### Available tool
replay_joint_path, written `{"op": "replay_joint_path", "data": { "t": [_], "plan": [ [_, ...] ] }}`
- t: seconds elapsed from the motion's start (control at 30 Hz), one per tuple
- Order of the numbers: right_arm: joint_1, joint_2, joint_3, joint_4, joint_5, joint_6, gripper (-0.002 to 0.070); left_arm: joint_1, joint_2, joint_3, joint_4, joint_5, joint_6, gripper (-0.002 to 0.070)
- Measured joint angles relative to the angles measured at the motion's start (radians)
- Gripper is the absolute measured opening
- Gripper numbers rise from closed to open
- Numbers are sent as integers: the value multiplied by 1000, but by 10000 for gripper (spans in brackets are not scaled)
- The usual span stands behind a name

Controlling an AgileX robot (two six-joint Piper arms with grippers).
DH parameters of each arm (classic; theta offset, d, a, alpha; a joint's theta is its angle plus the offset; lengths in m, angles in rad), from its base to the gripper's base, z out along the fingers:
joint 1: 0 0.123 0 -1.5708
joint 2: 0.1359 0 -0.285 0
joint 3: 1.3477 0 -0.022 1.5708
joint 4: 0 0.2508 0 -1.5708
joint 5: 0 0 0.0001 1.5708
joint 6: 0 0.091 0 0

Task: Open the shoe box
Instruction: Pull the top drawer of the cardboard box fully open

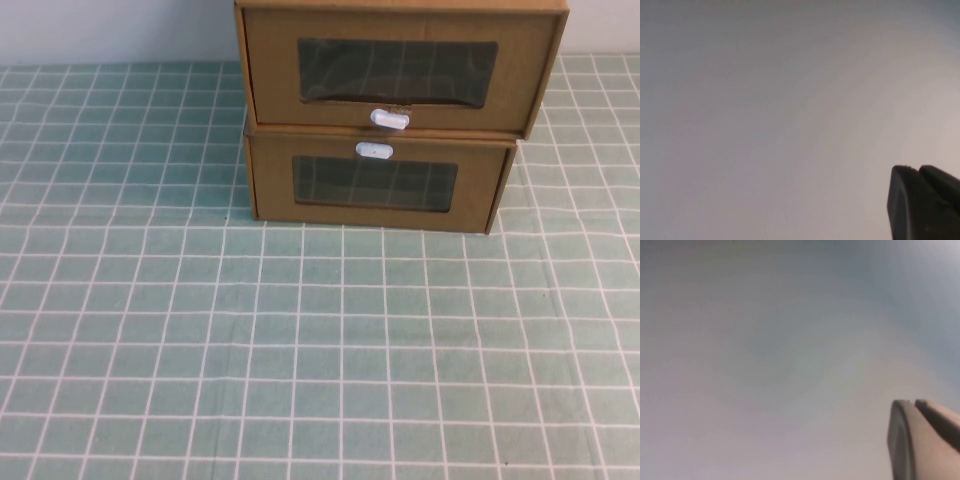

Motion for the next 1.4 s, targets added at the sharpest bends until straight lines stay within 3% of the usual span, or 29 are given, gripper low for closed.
{"op": "replay_joint_path", "data": {
  "t": [0.13, 0.27, 0.53, 0.77, 0.87, 1.07, 1.4],
  "plan": [
    [0, 0, -33, 52, -136, 125, -13, 0, -4, 0, -50, -165, -89, -5],
    [0, 0, -225, 58, -6, 167, -13, 0, -4, -85, -123, -127, -126, -5],
    [0, 110, -701, 119, 485, 175, -13, 0, 95, -504, -159, 234, -118, -5],
    [0, 444, -1007, 98, 935, 175, -13, 0, 408, -890, -149, 777, -118, -5],
    [0, 598, -1088, 39, 1114, 175, -13, 0, 558, -984, -139, 924, -118, -5],
    [0, 810, -1103, -95, 1249, 175, -13, 0, 785, -1006, -138, 864, -117, -5],
    [0, 1049, -1103, -95, 1318, 175, -13, -19, 992, -1006, -141, 816, -211, -5]
  ]
}}
